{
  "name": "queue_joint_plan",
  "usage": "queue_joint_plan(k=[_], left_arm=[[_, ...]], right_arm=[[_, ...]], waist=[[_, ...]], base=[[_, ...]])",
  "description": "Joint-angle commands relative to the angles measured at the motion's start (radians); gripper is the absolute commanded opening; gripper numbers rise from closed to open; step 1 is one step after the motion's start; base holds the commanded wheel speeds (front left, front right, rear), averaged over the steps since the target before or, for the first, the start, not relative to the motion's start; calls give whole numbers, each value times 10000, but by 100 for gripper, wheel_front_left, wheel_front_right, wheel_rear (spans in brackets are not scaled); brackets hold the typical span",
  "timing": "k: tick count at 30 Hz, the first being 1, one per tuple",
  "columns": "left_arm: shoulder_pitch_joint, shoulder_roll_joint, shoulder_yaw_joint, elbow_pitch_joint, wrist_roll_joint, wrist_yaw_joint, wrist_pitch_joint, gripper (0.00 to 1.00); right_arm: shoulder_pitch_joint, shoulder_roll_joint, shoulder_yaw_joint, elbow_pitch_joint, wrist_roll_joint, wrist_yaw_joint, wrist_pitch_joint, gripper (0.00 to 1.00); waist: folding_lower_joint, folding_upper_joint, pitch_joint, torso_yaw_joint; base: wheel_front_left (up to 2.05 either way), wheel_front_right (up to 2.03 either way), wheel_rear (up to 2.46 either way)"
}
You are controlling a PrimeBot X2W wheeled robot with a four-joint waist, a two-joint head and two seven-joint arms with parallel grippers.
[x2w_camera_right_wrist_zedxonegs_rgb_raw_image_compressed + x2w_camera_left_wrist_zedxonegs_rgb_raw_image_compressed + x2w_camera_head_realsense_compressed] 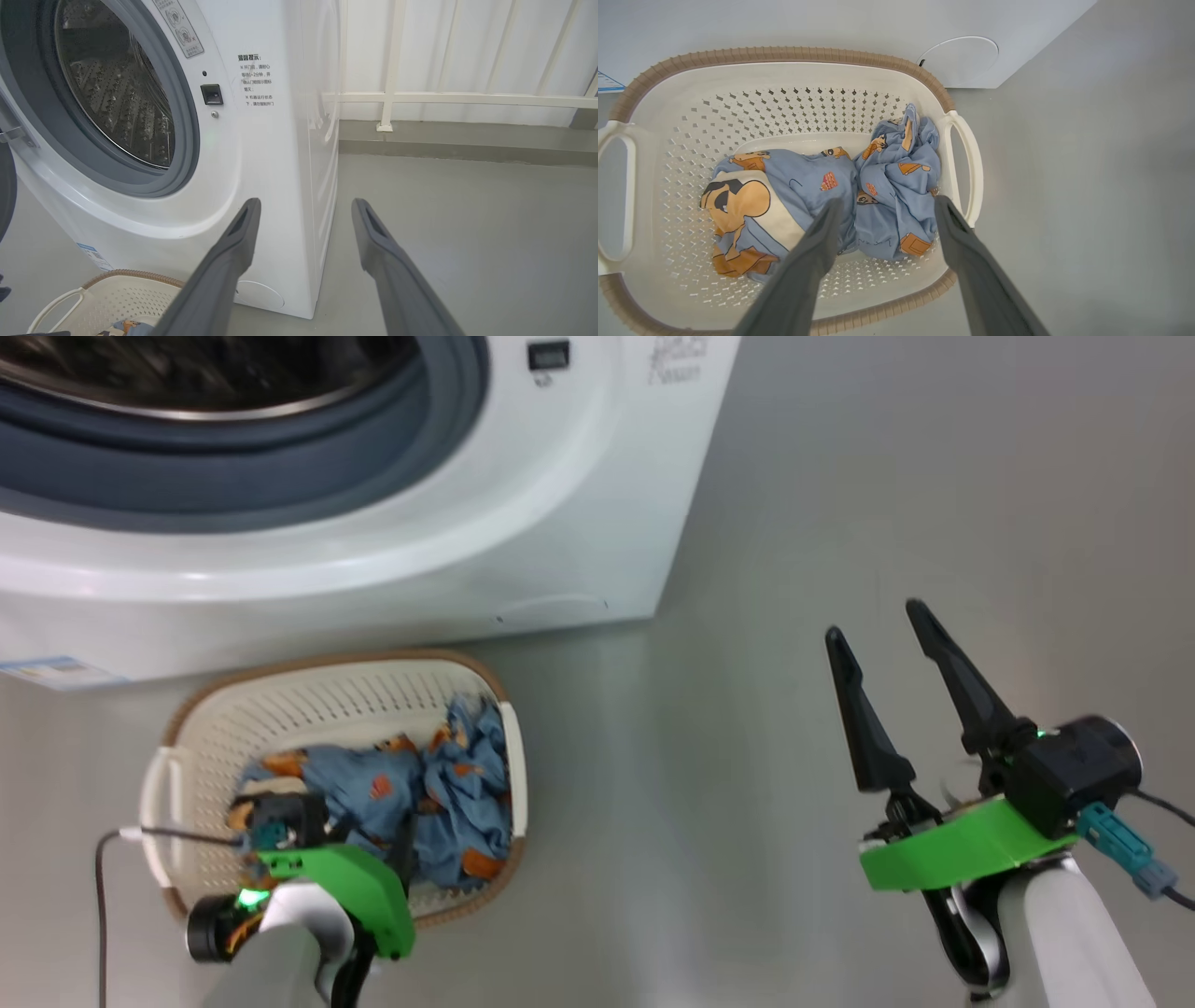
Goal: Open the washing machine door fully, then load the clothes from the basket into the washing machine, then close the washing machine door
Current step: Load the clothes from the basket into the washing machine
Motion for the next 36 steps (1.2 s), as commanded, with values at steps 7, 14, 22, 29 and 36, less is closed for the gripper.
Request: queue_joint_plan(k=[7, 14, 22, 29, 36], left_arm=[[-1369, 246, -244, 681, -907, -101, 50, 100], [-2263, 925, -621, 912, -1613, -104, 189, 100], [-3023, 1444, -969, 1102, -2338, -104, 579, 100], [-3341, 1614, -1254, 1133, -2855, -105, 837, 100], [-3615, 1723, -1439, 1446, -3346, -105, 1091, 48]], right_arm=[[-812, 12, 571, -371, 106, 16, -356, 100], [-1244, 25, 801, -426, 335, 16, -635, 100], [-1685, 28, 940, -542, 768, 16, -795, 100], [-1835, 29, 948, -656, 939, 16, -814, 100], [-1807, 29, 907, -817, 1030, 16, -816, 100]], waist=[[0, 0, 2358, -1025], [0, 0, 3601, -1583], [0, 0, 4641, -1899], [0, 0, 5040, -1942], [0, 0, 5212, -1942]], base=[[0, 0, 0], [0, 0, 0], [0, 0, 0], [0, 0, 0], [0, 0, 0]])
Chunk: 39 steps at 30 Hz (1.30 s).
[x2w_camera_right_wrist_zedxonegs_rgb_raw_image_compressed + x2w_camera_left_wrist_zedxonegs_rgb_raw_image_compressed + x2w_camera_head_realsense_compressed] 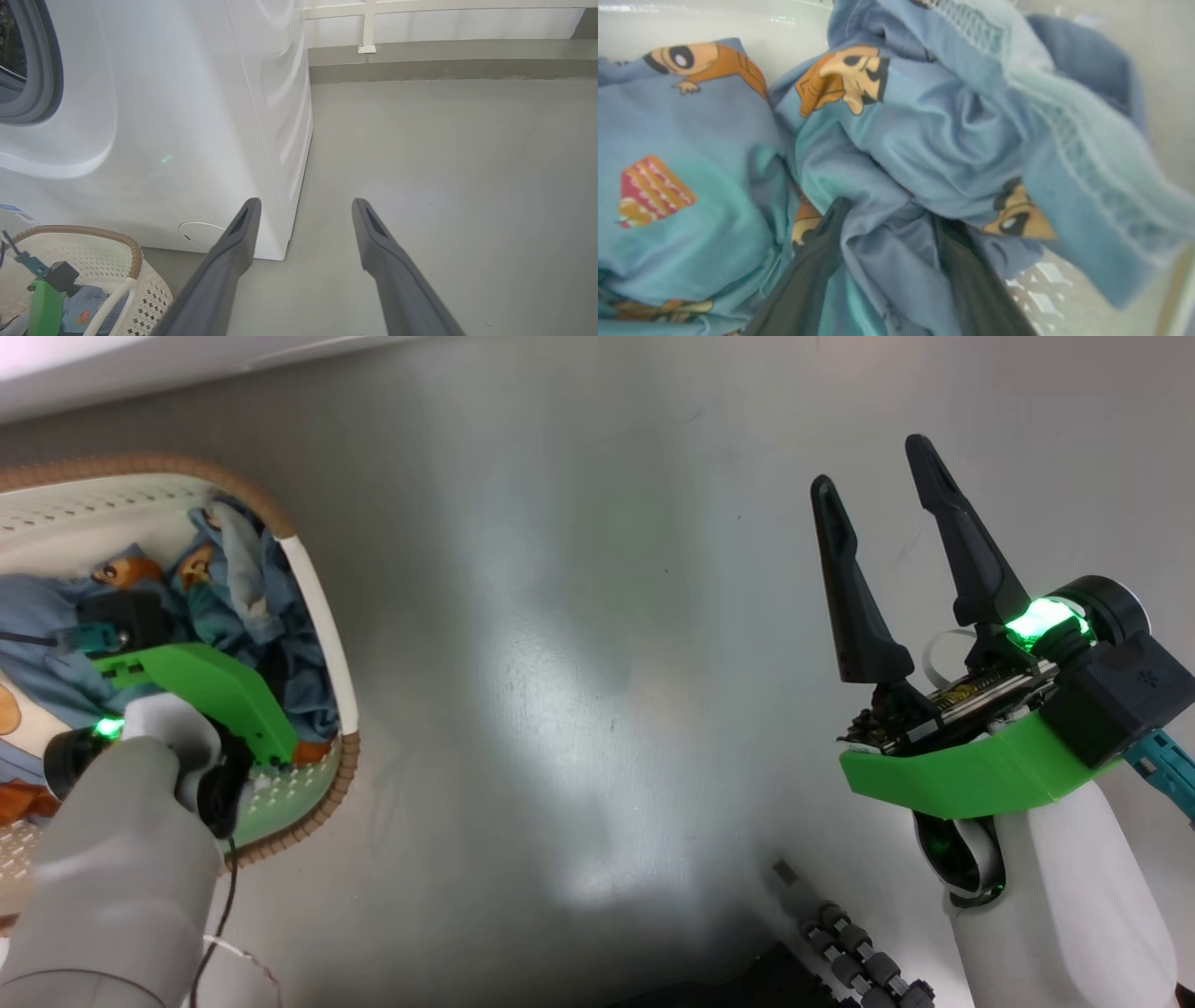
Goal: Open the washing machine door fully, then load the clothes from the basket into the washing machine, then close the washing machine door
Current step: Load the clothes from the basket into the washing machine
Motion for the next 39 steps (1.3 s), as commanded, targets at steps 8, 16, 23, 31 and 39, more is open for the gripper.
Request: queue_joint_plan(k=[8, 16, 23, 31, 39], left_arm=[[136, 335, 63, 368, -450, -28, -168, 0], [633, -19, -17, 213, -841, -28, -1147, 0], [1073, -415, -482, -48, -902, -28, -2050, 0], [1111, -623, -839, -54, -440, -25, -2627, 0], [1621, -208, -357, -1069, 417, 506, -2648, 0]], right_arm=[[240, 45, 95, -231, 190, 16, -44, 100], [334, 45, -61, -122, 185, 16, -45, 100], [606, 45, -296, 7, 22, 16, -45, 100], [1019, 45, -353, 299, -85, 16, -45, 100], [1410, 45, -450, 621, -74, 16, -45, 100]], waist=[[0, -1, -110, 43], [0, -1, -762, 308], [0, -1, -1667, 670], [0, -1, -3014, 996], [0, -1, -4174, 1116]], base=[[0, 0, 0], [0, 0, 0], [0, 0, 0], [0, 0, 0], [0, 0, 0]])
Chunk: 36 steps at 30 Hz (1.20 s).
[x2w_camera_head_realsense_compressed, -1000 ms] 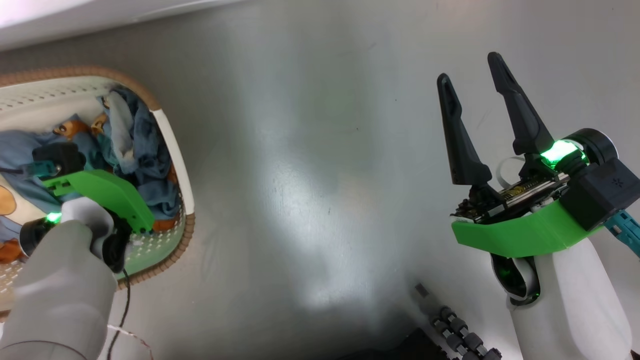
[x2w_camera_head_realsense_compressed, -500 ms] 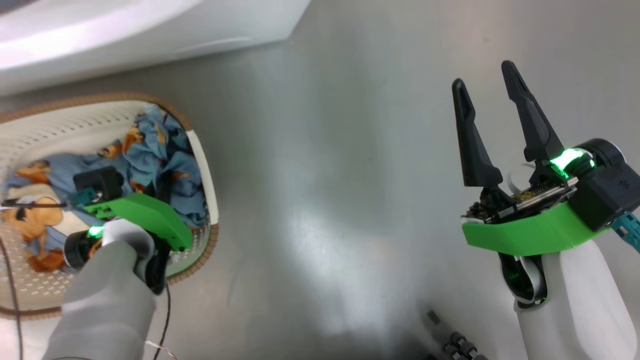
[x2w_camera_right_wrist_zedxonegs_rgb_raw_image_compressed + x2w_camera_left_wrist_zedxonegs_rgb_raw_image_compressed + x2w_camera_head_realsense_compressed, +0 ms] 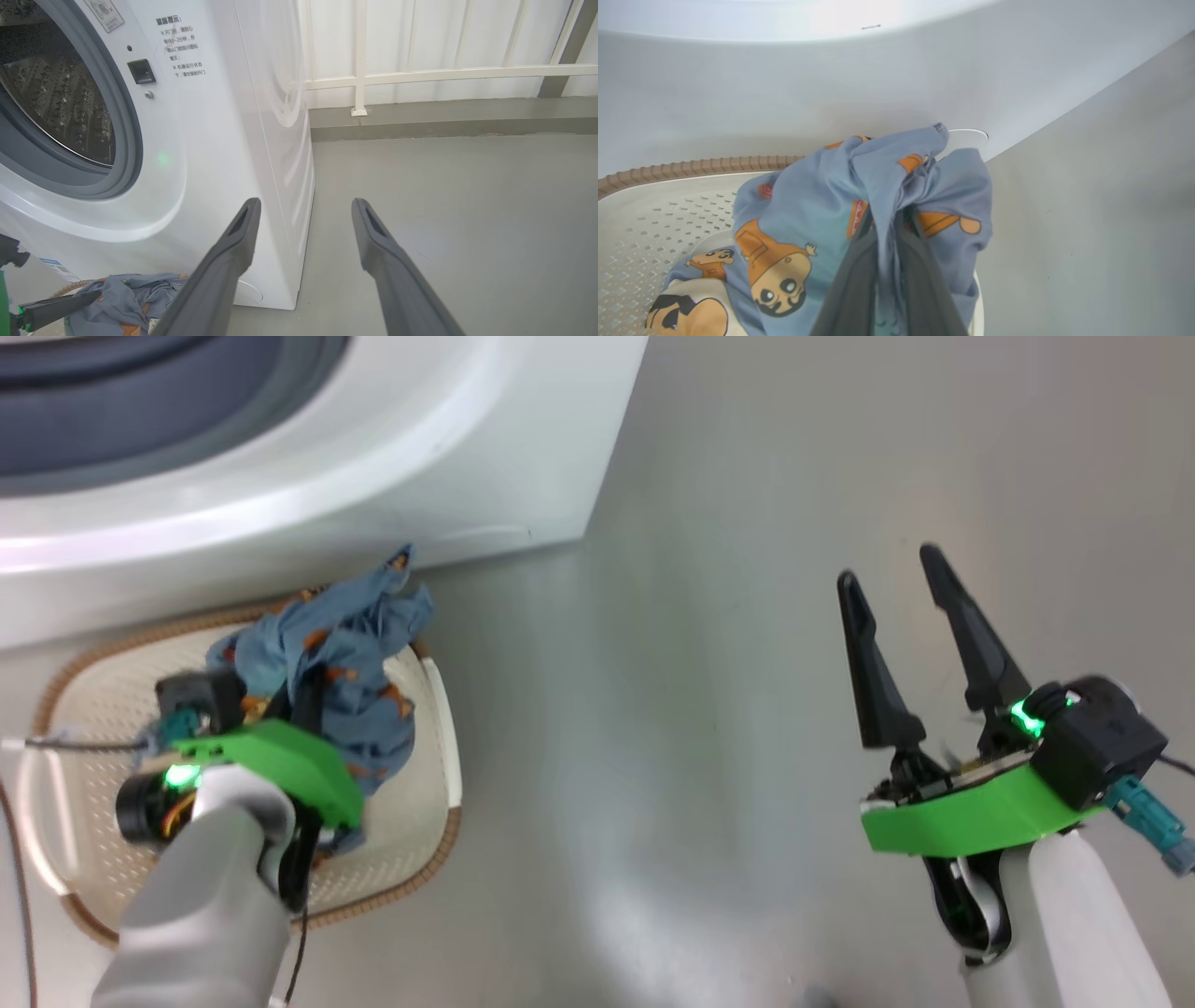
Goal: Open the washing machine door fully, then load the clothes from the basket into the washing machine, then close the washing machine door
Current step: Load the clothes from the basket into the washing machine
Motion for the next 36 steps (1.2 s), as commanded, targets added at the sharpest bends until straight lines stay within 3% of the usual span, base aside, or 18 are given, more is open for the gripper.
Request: queue_joint_plan(k=[1, 10, 20, 36], left_arm=[[514, 431, 355, -291, 217, 167, -121, 0], [2365, 1006, 1714, -2398, 1448, 851, -123, 0], [5093, 1069, 3309, -6103, 3149, 1700, -123, 0], [7951, 1254, 3873, -9761, 3934, 2246, -55, 0]], right_arm=[[420, 43, 160, -115, -4, 16, -45, 100], [1262, 43, 6, 472, -297, 16, -45, 100], [2066, 43, -136, 834, -478, 16, 173, 100], [3285, 43, -369, 650, -526, 16, 568, 100]], waist=[[-1, 0, -963, 237], [-1, 0, -2511, 635], [-1, 0, -4153, 1262], [-1, 0, -5668, 1822]], base=[[0, 0, 0], [0, 0, 0], [0, 0, 0], [0, 0, 0]])
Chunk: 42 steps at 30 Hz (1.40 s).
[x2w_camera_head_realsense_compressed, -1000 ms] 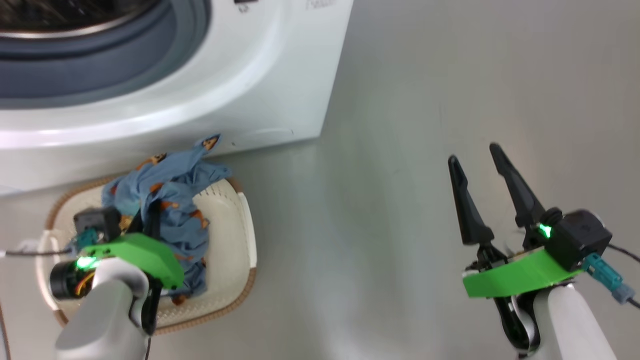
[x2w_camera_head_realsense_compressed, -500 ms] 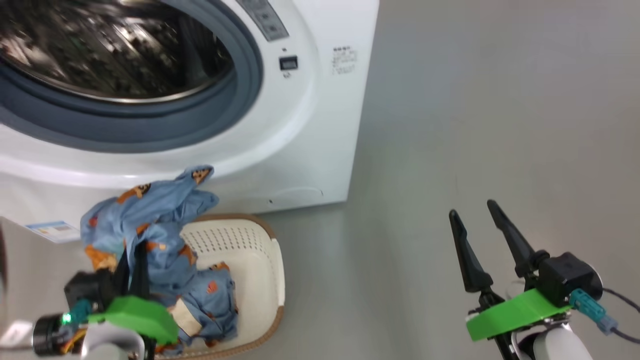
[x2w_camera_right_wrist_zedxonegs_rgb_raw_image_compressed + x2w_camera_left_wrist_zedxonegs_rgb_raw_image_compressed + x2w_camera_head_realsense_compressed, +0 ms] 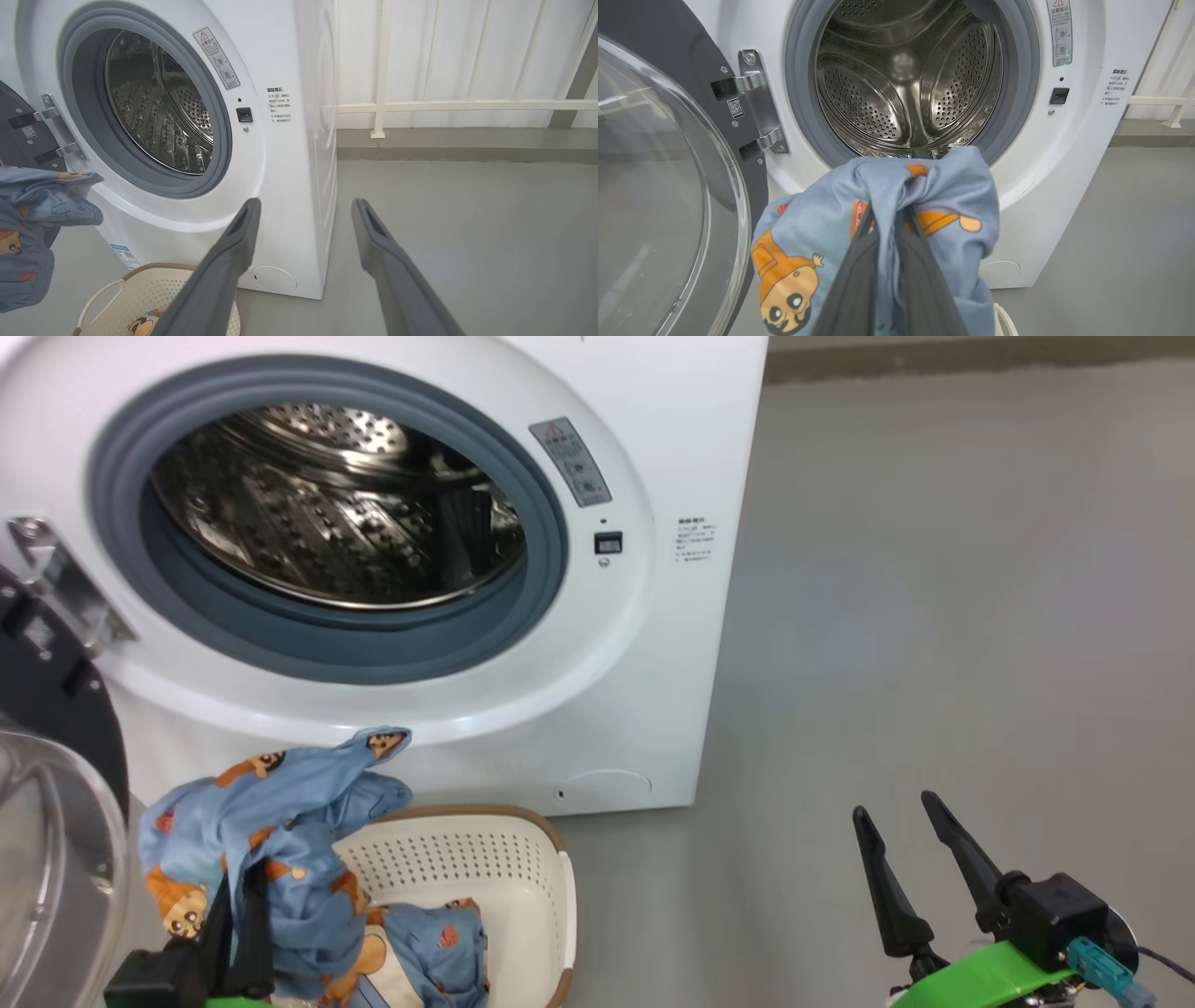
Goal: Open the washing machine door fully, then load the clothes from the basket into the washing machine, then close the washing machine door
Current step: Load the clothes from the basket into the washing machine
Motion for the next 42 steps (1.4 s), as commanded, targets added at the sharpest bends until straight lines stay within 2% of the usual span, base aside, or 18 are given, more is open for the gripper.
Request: queue_joint_plan(k=[1, 17, 35, 42], left_arm=[[-33, 287, 391, -558, 111, 162, -1, 0], [751, 459, 357, -1767, 45, 512, 568, 0], [597, 409, 233, -1664, -58, 604, 558, 0], [-7, 297, 93, -1156, -186, 388, 493, 0]], right_arm=[[32, 1, 186, -371, -105, 16, 48, 100], [527, 1, 2, -886, -34, 16, 332, 100], [507, 1, 19, -974, -35, 16, 387, 100], [326, 1, 145, -1149, -60, 16, 457, 100]], waist=[[-1, 0, -335, 208], [-1, 0, -654, 173], [-1, 0, -584, 122], [-1, 0, -236, 4]], base=[[0, 0, 0], [0, 0, 0], [0, 0, 0], [0, 0, 0]])
